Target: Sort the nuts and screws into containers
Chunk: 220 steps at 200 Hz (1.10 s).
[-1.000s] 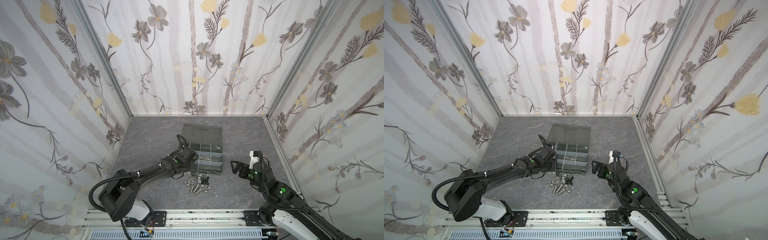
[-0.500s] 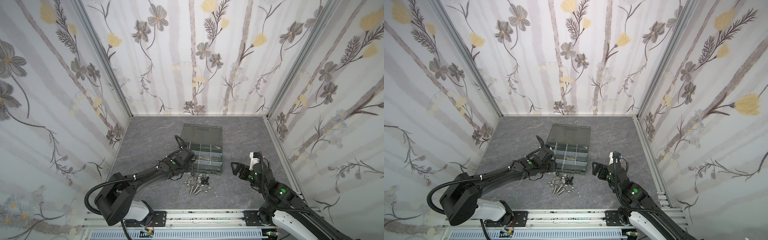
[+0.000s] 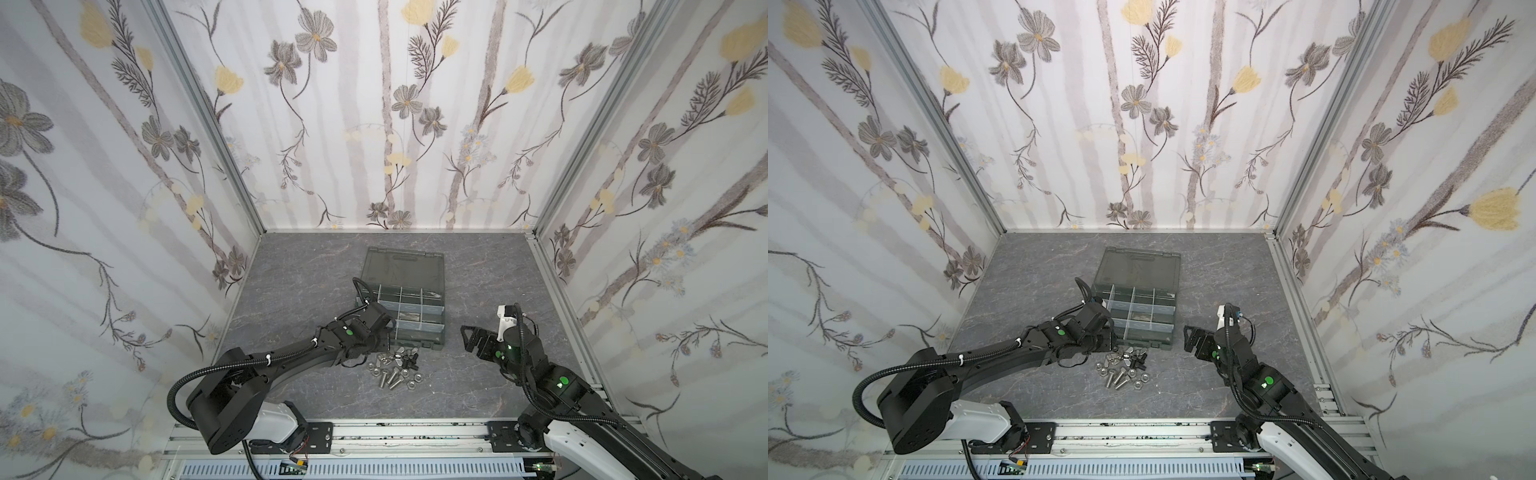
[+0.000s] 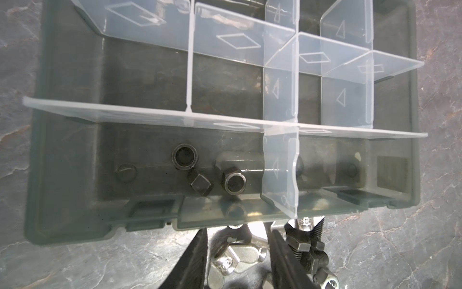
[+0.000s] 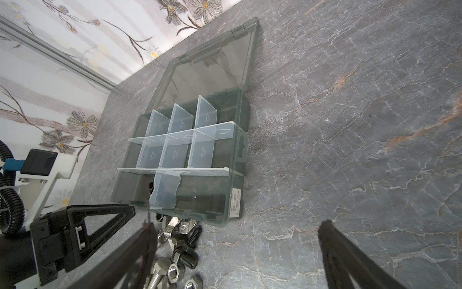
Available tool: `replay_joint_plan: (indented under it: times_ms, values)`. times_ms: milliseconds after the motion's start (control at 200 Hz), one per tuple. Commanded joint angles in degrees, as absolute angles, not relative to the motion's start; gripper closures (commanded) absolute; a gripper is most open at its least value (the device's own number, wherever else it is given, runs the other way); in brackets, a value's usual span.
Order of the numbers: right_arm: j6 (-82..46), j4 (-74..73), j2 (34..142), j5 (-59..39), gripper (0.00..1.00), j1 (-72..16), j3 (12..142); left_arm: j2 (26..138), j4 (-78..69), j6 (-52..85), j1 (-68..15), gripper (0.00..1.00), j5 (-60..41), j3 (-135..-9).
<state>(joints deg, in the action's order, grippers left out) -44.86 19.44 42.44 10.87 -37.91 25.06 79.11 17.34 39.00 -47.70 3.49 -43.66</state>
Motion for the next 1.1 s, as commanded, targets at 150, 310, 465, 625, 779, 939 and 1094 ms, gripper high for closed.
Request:
replay_joint_plan:
  times_ms: [150,310,465,625,779,939,1094]
  values:
    - [-44.41,16.96,42.89,10.94,0.00,-37.93,25.59,79.16,16.78,41.00,-49.04,0.57,3.43,-42.45]
    - [-44.55,17.18,42.76,11.06,0.00,-37.98,25.66,79.78,16.77,42.03,-50.25,0.57,3.85,-42.04]
    - [-45.21,17.23,41.67,11.08,0.00,-37.97,24.69,81.22,16.70,41.47,-50.53,0.57,4.66,-42.24]
    - [-45.51,18.32,41.23,11.24,0.00,-37.97,24.71,83.59,16.70,40.69,-50.54,0.57,4.70,-43.75]
    - [-45.87,18.59,40.54,11.69,0.00,-38.01,24.54,85.73,16.70,40.05,-50.51,0.57,4.93,-44.90]
    - [-46.19,18.44,40.86,11.43,0.00,-37.99,24.35,87.13,16.70,39.90,-50.51,0.58,5.83,-45.45]
    - [-46.16,18.11,41.26,11.43,0.00,-38.03,24.32,88.31,16.70,40.08,-50.53,0.59,6.48,-45.96]
